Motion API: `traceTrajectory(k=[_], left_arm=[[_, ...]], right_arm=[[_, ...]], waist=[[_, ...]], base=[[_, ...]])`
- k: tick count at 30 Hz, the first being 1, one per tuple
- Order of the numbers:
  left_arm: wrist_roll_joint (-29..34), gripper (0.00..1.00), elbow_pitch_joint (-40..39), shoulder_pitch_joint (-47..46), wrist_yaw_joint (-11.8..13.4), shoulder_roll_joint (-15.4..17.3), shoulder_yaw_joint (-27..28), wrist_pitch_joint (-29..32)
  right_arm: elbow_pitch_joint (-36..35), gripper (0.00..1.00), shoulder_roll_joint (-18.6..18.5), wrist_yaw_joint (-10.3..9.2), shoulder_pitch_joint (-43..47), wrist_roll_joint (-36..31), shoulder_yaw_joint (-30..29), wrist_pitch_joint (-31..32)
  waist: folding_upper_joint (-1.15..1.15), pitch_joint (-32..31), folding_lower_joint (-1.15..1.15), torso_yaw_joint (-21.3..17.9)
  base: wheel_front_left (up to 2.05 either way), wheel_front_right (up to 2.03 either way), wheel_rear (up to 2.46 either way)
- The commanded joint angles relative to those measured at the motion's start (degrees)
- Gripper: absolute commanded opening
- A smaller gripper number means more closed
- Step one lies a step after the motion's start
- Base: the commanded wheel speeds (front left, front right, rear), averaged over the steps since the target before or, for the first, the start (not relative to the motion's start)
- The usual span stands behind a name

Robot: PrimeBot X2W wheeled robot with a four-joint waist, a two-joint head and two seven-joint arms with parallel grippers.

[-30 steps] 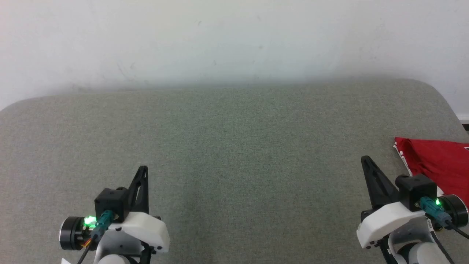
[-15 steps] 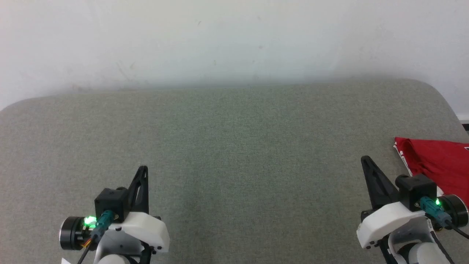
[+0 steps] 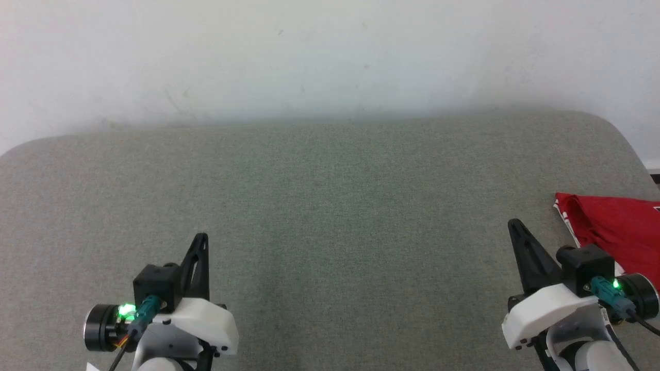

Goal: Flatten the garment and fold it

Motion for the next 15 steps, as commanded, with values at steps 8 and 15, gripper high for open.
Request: traceTrajectory(k=[8, 15], left_arm=[[0.37, 0.0, -0.32, 0.3, 0.37, -0.15, 0.2, 0.01], [0.37, 0.0, -0.32, 0.3, 0.37, -0.15, 0.2, 0.01]], right_arm=[[-0.39, 0.0, 0.25, -0.12, 0.63, -0.34, -0.02, 0.03], [-0.39, 0.0, 0.25, -0.12, 0.63, -0.34, -0.02, 0.03]], waist=[[0.0, 0.0, 0.0, 0.0], [0.0, 0.0, 0.0, 0.0]], base=[[0.0, 0.0, 0.0], [0.0, 0.0, 0.0]])
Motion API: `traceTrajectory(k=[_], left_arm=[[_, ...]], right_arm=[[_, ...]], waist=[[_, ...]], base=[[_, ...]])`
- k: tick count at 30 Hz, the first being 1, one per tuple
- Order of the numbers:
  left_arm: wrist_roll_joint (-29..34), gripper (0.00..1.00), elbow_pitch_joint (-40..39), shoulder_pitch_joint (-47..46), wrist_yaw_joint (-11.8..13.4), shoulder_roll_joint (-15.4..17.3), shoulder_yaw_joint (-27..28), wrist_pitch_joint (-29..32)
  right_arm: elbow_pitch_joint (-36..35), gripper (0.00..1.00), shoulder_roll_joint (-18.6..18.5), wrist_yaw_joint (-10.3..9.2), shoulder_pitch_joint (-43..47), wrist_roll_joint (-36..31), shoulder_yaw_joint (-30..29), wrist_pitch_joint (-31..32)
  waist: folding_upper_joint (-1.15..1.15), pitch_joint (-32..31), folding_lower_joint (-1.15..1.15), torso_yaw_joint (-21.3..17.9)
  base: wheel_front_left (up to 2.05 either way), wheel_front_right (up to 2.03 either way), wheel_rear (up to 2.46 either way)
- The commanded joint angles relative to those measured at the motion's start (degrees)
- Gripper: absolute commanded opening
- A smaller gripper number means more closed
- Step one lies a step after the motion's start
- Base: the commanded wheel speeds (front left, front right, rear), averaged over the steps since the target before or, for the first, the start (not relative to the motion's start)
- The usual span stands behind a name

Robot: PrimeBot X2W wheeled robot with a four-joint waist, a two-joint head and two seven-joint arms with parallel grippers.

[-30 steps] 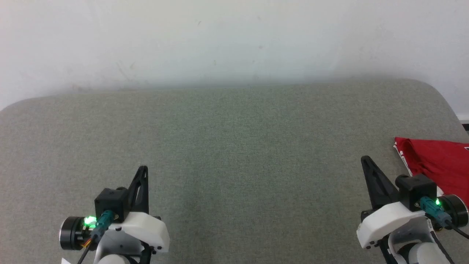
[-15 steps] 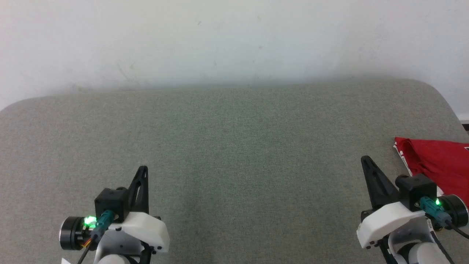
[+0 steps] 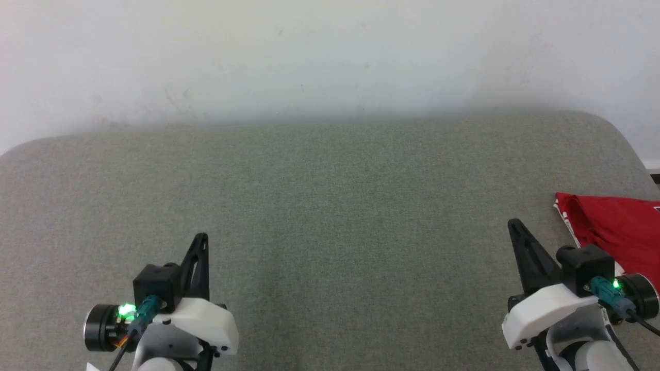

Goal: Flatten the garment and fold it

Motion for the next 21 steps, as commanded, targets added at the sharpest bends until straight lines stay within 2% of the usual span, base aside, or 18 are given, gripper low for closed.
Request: traceTrajectory(k=[1, 21], left_arm=[[0.37, 0.0, -0.32, 0.3, 0.37, -0.15, 0.2, 0.01], [0.37, 0.0, -0.32, 0.3, 0.37, -0.15, 0.2, 0.01]], right_arm=[[-0.39, 0.0, 0.25, -0.12, 0.63, -0.35, -0.02, 0.03], [-0.39, 0.0, 0.25, -0.12, 0.63, -0.35, -0.02, 0.03]], waist=[[0.0, 0.0, 0.0, 0.0], [0.0, 0.0, 0.0, 0.0]], base=[[0.0, 0.0, 0.0], [0.0, 0.0, 0.0]])
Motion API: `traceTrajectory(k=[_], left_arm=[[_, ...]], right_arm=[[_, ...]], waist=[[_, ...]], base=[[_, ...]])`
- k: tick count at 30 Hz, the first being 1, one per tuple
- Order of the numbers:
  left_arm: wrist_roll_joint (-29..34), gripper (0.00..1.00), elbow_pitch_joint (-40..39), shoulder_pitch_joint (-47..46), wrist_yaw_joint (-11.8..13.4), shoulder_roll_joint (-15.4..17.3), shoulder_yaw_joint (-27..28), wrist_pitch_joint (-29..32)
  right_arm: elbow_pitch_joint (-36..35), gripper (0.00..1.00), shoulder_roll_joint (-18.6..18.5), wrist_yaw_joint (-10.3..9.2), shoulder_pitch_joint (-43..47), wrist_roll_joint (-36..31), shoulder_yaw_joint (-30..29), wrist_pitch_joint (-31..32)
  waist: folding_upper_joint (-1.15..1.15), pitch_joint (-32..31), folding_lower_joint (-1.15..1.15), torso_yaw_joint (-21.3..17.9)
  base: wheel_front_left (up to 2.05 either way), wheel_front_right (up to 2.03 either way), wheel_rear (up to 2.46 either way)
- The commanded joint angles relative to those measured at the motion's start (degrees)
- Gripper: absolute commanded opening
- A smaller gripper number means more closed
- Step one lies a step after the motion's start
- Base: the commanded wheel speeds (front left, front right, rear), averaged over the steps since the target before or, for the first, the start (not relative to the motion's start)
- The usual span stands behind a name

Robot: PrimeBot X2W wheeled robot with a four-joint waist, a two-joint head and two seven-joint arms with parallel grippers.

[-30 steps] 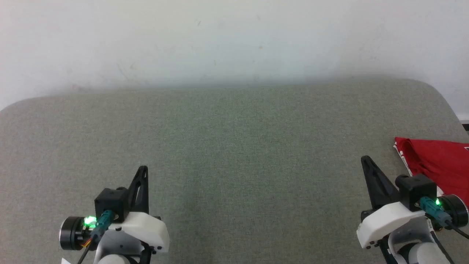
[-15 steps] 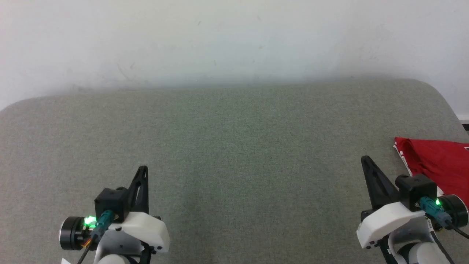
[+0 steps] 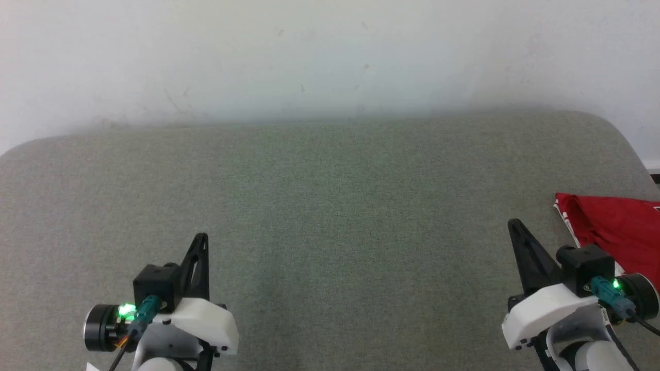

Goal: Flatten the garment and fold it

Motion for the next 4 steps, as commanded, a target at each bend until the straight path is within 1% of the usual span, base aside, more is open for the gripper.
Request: traceTrajectory(k=[1, 4], left_arm=[[0.37, 0.0, -0.32, 0.3, 0.37, -0.15, 0.2, 0.01], [0.37, 0.0, -0.32, 0.3, 0.37, -0.15, 0.2, 0.01]], right_arm=[[-0.39, 0.0, 0.25, -0.12, 0.63, -0.34, -0.03, 0.03], [-0.39, 0.0, 0.25, -0.12, 0.63, -0.34, -0.03, 0.03]], waist=[[0.01, 0.0, 0.0, 0.0], [0.01, 0.0, 0.0, 0.0]], base=[[0.0, 0.0, 0.0], [0.0, 0.0, 0.0]])
